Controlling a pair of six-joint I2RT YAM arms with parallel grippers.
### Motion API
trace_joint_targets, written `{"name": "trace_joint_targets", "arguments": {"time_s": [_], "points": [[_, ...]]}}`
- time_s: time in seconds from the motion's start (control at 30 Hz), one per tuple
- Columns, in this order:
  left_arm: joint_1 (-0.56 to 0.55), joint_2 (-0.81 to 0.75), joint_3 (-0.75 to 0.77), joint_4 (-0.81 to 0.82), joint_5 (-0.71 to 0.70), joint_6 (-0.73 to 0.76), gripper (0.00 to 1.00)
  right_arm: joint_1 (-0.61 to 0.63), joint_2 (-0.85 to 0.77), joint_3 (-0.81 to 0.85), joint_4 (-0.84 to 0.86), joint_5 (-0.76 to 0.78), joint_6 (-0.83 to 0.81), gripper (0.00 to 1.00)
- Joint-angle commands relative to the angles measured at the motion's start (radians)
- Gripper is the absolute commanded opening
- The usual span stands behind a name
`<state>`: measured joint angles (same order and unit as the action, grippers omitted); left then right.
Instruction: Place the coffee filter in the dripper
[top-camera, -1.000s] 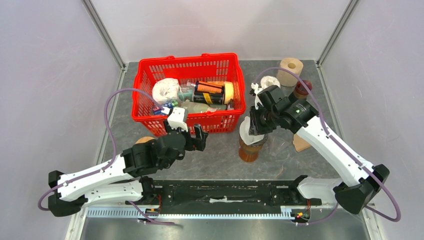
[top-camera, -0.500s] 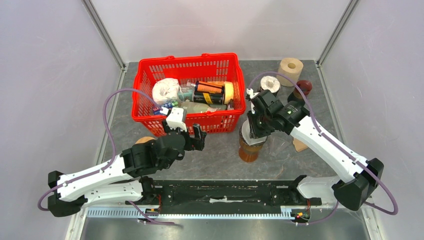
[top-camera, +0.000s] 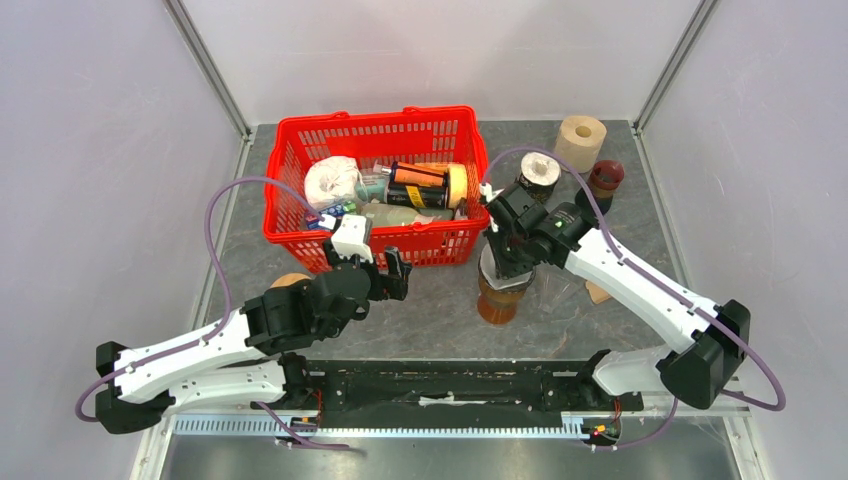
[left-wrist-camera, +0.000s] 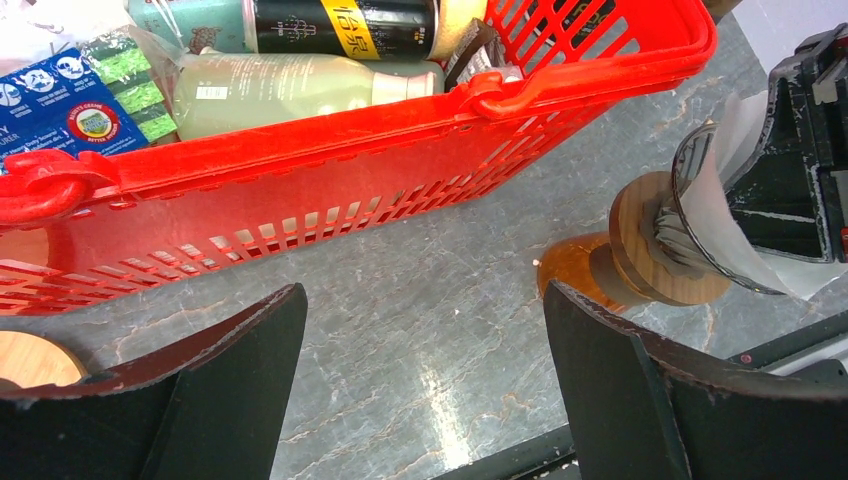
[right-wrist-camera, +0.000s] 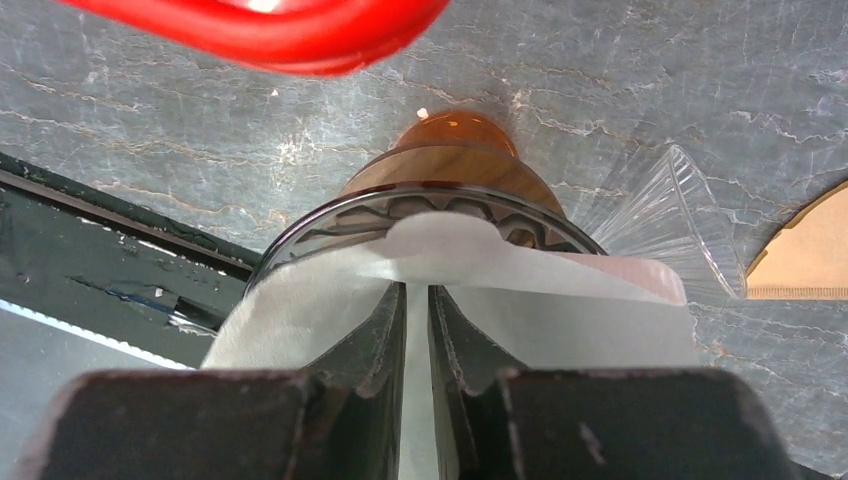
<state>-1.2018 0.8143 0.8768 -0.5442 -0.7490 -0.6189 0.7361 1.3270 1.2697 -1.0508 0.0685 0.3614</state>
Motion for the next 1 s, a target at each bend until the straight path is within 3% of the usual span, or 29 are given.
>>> {"name": "trace_joint_targets", "arguments": {"time_s": [0.0, 0.97], "points": [[0.000, -0.005, 0.011, 0.010, -0.042, -0.029, 0.94, 0.004, 0.017, -0.013, 0.016, 0.022, -0.012, 0.19], [0.000, -0.010, 0.021, -0.019, -0.059, -0.030, 0.94, 0.005, 0.050, -0.083, 0.060, -0.015, -0.036, 0.17]]}}
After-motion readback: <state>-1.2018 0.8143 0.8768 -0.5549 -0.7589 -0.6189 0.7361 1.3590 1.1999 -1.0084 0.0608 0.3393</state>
